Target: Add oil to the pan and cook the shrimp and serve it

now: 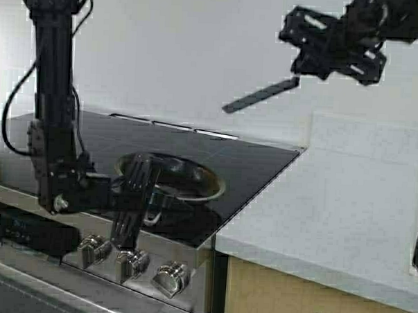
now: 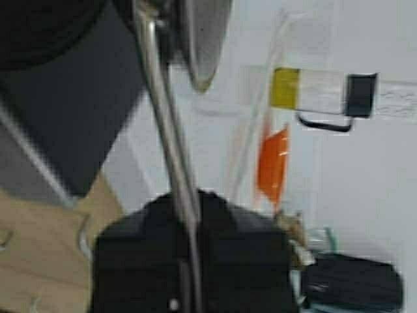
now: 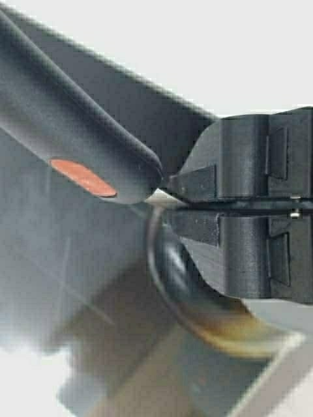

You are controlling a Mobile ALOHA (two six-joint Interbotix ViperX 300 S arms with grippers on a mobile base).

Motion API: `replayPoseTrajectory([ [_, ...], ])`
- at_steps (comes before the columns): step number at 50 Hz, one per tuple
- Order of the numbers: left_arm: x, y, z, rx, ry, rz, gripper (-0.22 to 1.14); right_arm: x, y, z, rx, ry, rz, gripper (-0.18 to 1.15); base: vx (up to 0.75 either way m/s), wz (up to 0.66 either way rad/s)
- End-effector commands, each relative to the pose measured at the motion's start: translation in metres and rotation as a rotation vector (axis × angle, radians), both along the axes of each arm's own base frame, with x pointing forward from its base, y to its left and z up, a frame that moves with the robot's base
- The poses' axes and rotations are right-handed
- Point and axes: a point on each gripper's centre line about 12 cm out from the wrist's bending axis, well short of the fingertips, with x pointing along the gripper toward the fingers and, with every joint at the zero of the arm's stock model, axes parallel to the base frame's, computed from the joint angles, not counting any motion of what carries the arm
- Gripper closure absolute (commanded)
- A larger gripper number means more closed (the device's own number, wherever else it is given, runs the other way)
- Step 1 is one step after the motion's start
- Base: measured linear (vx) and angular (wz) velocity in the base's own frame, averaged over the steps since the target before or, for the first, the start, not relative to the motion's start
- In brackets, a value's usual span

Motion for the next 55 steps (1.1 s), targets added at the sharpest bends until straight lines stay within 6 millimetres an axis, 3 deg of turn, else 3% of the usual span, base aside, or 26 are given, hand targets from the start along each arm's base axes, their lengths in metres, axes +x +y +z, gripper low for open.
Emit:
replayPoseTrajectory([
  [1, 0.008, -0.004, 0.033, 0.029, -0.104, -0.022, 0.89, 0.019, 0.007, -0.003, 0.021, -0.062, -0.036, 0.88, 0.00, 0.00],
  [21, 0.005, 0.001, 0.041, 0.193, -0.069, -0.049, 0.89, 0.076, 0.032, -0.074, -0.015, -0.058, -0.088, 0.88, 0.00, 0.00],
  [30, 0.001, 0.002, 0.040, 0.234, -0.044, -0.070, 0.89, 0.090, 0.049, -0.103, -0.055, -0.045, -0.074, 0.88, 0.00, 0.00],
  [40, -0.003, 0.004, 0.040, 0.306, -0.011, -0.104, 0.89, 0.102, 0.067, -0.111, -0.102, -0.077, -0.063, 0.88, 0.00, 0.00],
  [55, -0.001, 0.005, 0.043, 0.380, -0.011, -0.129, 0.89, 0.115, 0.087, -0.117, -0.380, -0.149, -0.050, 0.88, 0.00, 0.00],
])
